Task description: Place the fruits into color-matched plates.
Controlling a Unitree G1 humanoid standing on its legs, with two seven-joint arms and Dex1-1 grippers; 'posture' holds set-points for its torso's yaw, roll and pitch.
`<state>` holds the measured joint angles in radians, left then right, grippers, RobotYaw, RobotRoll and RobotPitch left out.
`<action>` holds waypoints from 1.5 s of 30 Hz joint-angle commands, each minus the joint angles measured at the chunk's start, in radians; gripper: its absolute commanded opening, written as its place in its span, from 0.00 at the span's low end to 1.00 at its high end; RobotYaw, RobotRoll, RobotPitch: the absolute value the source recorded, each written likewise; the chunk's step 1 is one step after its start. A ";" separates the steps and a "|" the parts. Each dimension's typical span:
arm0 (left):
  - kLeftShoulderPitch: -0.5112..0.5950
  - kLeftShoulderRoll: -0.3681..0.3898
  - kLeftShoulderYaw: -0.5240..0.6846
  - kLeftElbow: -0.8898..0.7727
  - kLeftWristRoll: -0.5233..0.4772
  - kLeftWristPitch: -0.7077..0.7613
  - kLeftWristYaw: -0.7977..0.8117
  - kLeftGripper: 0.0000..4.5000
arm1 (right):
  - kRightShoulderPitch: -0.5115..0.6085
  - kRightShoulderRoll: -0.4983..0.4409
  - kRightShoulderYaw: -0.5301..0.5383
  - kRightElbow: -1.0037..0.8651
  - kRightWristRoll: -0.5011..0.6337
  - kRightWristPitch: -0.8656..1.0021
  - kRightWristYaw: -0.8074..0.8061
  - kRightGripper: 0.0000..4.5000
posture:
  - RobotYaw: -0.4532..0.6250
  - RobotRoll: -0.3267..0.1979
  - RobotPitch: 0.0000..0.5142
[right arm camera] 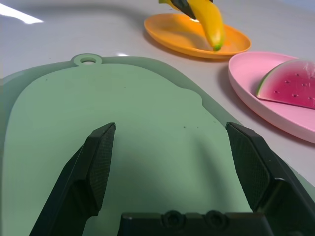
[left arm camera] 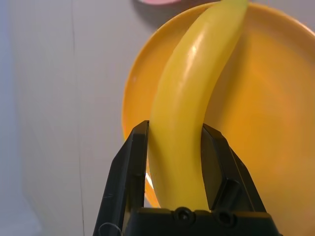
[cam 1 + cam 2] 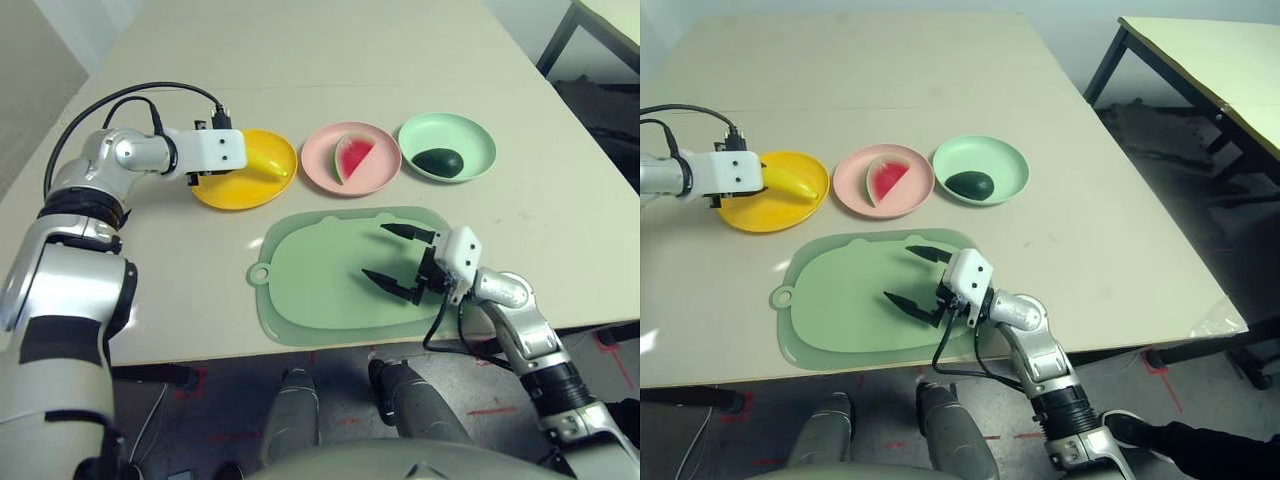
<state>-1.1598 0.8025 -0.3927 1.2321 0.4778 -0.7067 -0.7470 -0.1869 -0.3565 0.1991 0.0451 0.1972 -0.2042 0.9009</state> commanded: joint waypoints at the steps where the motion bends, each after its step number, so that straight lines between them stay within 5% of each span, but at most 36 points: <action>1: -0.007 0.003 -0.015 0.021 0.032 -0.012 0.001 0.57 | 0.012 -0.006 0.009 -0.009 -0.011 -0.003 -0.003 1.00 | 0.32 0.62 0.38; 7: 0.008 0.016 -0.011 0.021 0.034 -0.030 -0.004 0.99 | 0.001 0.000 0.016 0.004 -0.013 -0.007 0.000 1.00 | 0.34 0.62 0.38; 12: 0.014 0.026 0.006 0.011 0.012 -0.049 -0.018 1.00 | -0.025 0.001 0.006 0.033 -0.009 -0.006 0.001 1.00 | 0.34 0.62 0.38; 18: 0.068 0.028 0.119 -0.040 -0.132 -0.032 -0.076 1.00 | -0.073 -0.023 -0.072 0.092 0.001 0.008 -0.051 1.00 | 0.35 0.62 0.38; 24: 0.322 0.032 0.363 -0.337 -0.443 0.201 -0.121 1.00 | -0.178 -0.070 -0.209 0.251 -0.007 -0.007 -0.168 1.00 | 0.34 0.62 0.36; 31: 0.742 -0.086 0.704 -1.016 -0.747 0.714 0.163 1.00 | -0.359 -0.107 -0.346 0.532 -0.009 -0.034 -0.322 1.00 | 0.37 0.62 0.37; 36: 1.017 -0.238 0.886 -1.316 -0.847 0.910 0.381 1.00 | -0.396 -0.142 -0.383 0.663 -0.018 -0.083 -0.352 1.00 | 0.41 0.62 0.37; 41: 1.253 -0.341 0.870 -1.423 -0.811 0.903 0.415 1.00 | -0.407 -0.187 -0.418 0.688 -0.015 -0.077 -0.394 1.00 | 0.42 0.62 0.38; 45: 1.310 -0.401 0.859 -1.433 -0.809 0.871 0.426 1.00 | -0.392 -0.216 -0.434 0.677 -0.007 -0.072 -0.392 1.00 | 0.43 0.62 0.40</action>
<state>0.1531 0.4012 0.4665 -0.1902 -0.3363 0.1836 -0.3279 -0.5910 -0.5695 -0.2242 0.7208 0.1868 -0.2778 0.5062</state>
